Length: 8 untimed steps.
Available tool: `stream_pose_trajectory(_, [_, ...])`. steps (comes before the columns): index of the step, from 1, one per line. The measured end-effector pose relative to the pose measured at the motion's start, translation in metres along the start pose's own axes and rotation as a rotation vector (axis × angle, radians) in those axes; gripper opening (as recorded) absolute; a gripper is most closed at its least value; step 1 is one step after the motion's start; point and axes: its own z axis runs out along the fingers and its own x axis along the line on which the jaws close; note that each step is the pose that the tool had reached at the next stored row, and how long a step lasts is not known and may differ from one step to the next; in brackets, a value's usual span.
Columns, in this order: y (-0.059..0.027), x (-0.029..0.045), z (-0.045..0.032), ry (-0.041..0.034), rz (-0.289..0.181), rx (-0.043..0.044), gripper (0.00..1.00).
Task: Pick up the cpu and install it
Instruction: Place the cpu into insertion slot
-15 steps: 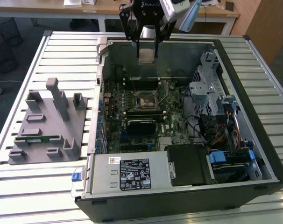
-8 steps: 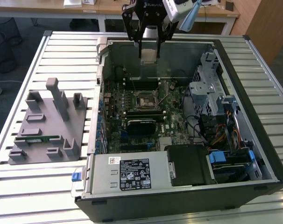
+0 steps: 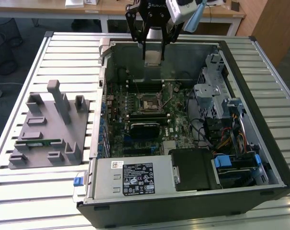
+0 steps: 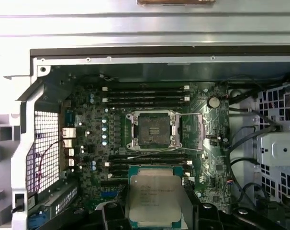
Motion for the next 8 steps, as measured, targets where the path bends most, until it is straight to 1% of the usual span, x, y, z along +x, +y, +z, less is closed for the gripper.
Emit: stream_pose_trajectory(8, [-0.0001,0.0001,0.0025,-0.0050,0.145,0.0017,0.53])
